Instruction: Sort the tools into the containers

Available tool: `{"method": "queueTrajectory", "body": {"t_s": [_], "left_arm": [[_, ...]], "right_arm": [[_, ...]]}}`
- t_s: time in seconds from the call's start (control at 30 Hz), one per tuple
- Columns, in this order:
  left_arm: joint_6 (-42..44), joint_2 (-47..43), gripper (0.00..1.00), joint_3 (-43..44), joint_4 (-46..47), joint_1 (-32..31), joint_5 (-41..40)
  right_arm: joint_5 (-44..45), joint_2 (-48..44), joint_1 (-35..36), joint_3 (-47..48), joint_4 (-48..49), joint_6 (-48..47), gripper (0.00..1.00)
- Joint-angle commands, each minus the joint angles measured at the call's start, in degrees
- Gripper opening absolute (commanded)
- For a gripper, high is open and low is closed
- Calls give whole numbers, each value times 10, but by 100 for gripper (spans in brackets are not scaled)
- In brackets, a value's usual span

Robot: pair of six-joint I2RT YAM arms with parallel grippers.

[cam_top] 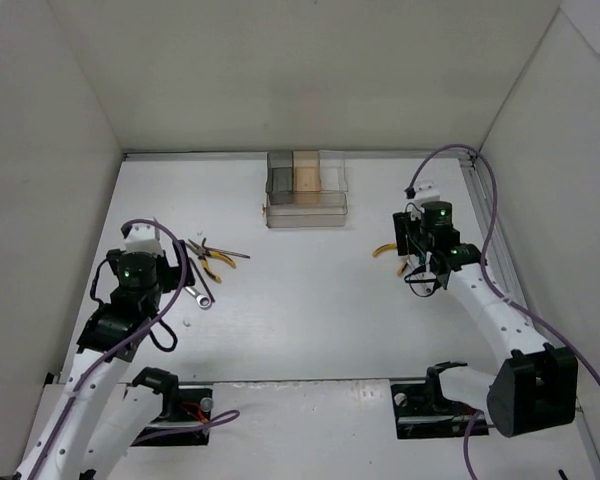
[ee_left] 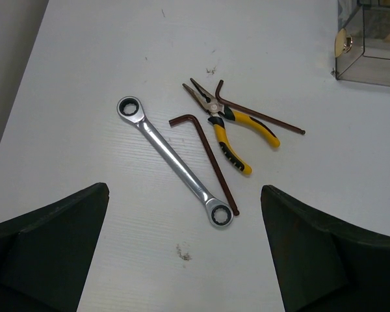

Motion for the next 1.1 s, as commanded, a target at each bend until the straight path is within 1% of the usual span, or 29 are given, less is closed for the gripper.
{"method": "queueTrajectory", "body": {"t_s": [0.0,0.13,0.27,0.33,0.5,0.67,0.9,1.07], "left_arm": [[6,11,100,30,6,-7,11],[9,3,100,29,2,-7,11],[14,2,100,29,5,-7,16],[15,2,100,29,5,-7,16],[18,2,100,28,8,-7,21],[19,8,100,29,5,-7,27],[23,12,100,32,4,-7,25],[23,16,100,32,3,-7,23]], "right_arm": [[25,33,-10,19,18,-62,61],[34,73,-15,16,17,-88,54],[16,124,-18,9,18,-99,41],[4,137,-21,6,19,-104,37],[8,188,-23,12,19,-109,35],[5,225,-32,16,19,-108,31],[11,231,-36,10,18,-114,30],[0,244,-37,7,17,-114,29]]}}
